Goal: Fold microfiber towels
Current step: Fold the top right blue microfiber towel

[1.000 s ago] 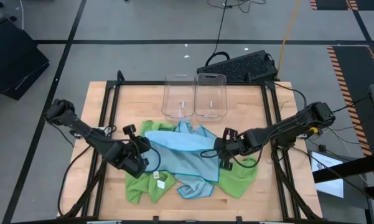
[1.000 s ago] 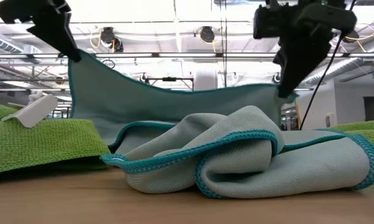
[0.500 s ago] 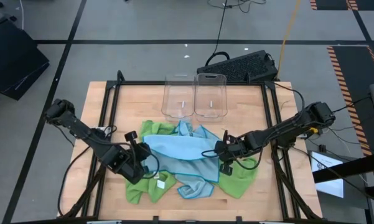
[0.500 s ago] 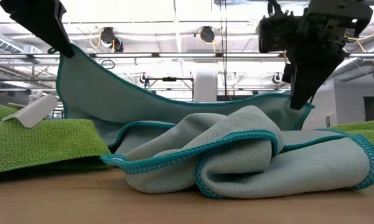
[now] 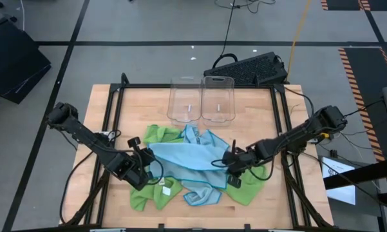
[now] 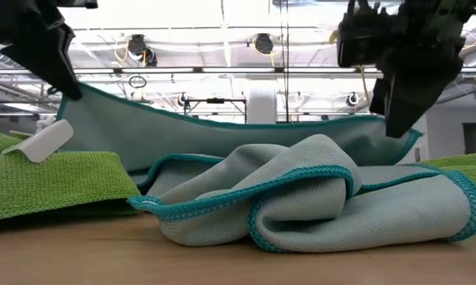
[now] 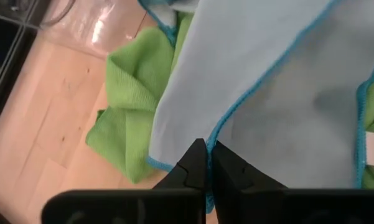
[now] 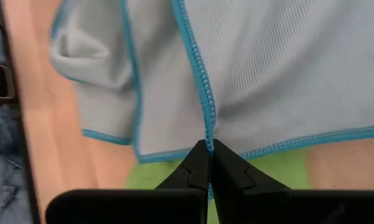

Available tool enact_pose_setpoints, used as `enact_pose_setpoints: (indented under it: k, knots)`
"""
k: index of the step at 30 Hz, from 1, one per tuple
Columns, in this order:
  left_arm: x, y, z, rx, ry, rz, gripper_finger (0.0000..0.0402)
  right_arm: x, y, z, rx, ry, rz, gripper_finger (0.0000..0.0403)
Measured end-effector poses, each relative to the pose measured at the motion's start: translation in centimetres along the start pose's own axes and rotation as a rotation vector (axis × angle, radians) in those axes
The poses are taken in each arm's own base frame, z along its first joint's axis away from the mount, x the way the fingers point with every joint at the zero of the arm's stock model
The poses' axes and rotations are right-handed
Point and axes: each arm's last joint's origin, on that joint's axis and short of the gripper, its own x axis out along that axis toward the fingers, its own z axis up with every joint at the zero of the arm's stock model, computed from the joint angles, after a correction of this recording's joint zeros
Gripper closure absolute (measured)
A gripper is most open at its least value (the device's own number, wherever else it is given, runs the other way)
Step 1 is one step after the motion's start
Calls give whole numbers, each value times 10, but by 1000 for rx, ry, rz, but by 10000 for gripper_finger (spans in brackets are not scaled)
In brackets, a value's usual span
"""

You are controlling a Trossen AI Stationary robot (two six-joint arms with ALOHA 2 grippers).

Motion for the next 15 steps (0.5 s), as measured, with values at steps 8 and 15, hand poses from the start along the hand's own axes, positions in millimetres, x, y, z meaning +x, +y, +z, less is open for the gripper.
enact_pose_setpoints:
  k: [8, 15]
  knots:
    - [1, 0, -1, -6, 1, 2, 391, 0, 6, 0, 4, -29, 32, 403]
    - [1, -1, -1, -22, 11, -10, 379, 0, 8, -1, 6, -30, 39, 403]
